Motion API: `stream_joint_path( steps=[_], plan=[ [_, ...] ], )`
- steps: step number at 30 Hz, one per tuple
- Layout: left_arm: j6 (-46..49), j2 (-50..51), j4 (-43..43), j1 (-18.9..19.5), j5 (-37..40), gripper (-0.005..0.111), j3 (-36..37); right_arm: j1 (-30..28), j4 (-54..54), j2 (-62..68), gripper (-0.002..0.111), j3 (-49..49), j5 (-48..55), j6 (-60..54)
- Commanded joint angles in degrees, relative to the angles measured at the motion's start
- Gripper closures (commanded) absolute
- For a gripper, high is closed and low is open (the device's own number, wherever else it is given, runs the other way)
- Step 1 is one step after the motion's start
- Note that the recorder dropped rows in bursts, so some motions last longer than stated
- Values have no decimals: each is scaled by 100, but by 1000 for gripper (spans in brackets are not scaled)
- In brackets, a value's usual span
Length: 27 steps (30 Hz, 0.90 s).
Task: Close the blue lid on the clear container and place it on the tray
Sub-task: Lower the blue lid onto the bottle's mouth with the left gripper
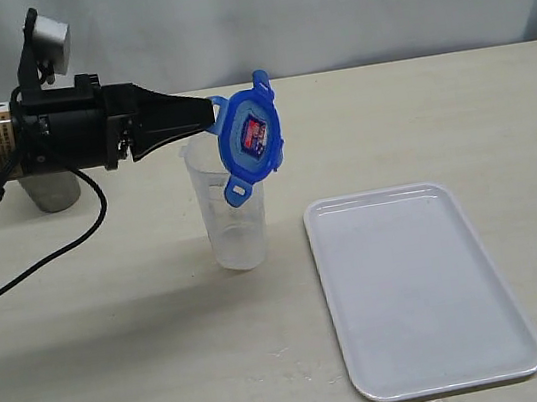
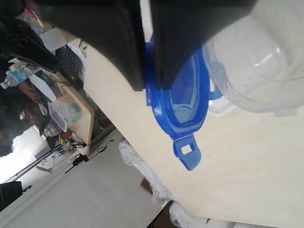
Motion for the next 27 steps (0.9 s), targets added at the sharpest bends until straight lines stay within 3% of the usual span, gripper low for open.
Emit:
stream_joint_path(
  steps=[1, 22, 27],
  plan=[
    [37, -2, -119, 2, 109, 107, 5, -16, 4, -24, 104, 20, 11, 4],
    [2, -2, -271, 2, 177, 107, 5, -16, 4, -24, 104, 20, 11, 4],
    [-10, -2, -236, 296, -22, 107, 5, -16, 4, -24, 104, 20, 11, 4]
  ],
)
